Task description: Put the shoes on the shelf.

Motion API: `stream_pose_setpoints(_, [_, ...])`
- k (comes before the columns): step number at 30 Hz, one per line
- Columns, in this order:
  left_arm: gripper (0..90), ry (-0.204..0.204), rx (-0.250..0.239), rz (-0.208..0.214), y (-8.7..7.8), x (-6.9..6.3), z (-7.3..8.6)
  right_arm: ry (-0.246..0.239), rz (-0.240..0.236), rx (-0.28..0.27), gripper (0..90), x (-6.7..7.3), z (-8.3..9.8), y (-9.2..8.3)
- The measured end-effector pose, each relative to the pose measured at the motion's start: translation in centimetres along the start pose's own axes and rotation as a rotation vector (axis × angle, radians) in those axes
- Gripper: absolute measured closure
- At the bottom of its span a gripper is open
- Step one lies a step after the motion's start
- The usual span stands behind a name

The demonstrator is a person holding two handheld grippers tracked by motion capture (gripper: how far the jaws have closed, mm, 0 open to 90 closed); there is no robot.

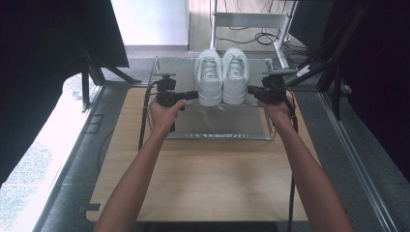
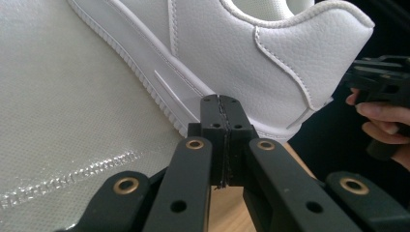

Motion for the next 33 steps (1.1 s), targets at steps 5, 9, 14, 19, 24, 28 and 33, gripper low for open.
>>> stream_pose_setpoints(5, [69.9,0.012,-0.043,-0.014,-0.5,0.0,0.1,-0.009,0.020,-0.029,80.4,-0.3,0.3,-0.2])
stream_pose_setpoints(9, [58.9,0.060,-0.077,-0.055,-2.1,-0.6,-0.2,0.024,0.002,-0.078,71.2,-0.5,0.5,-1.3])
stream_pose_setpoints(14, [50.5,0.113,-0.094,-0.078,-3.6,-1.3,0.1,0.028,-0.018,-0.122,63.6,-0.1,0.7,-2.6])
stream_pose_setpoints(19, [42.0,0.165,-0.094,-0.093,-5.4,-2.0,1.3,0.001,-0.059,-0.153,58.7,0.9,2.3,-4.4])
stream_pose_setpoints(24, [40.2,0.168,-0.101,-0.042,-6.6,-2.8,3.8,-0.023,-0.091,-0.161,55.5,1.2,4.9,-5.7])
stream_pose_setpoints(28, [39.8,0.174,-0.103,-0.034,-7.1,-3.0,5.3,-0.017,-0.112,-0.169,54.8,1.0,6.8,-6.4])
stream_pose_setpoints(33, [39.0,0.204,-0.078,-0.061,-7.7,-3.4,8.1,-0.004,-0.132,-0.181,53.9,0.4,9.6,-7.2])
Point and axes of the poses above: each handheld gripper's, and its own axes: y roughly forward along the jaws, z roughly out of its underside, x roughly to its left, the point moved 6 cm from there along y, roughly forward along the jaws, and after that the axes turned 14 degrees about y, right-handed, at the moved point
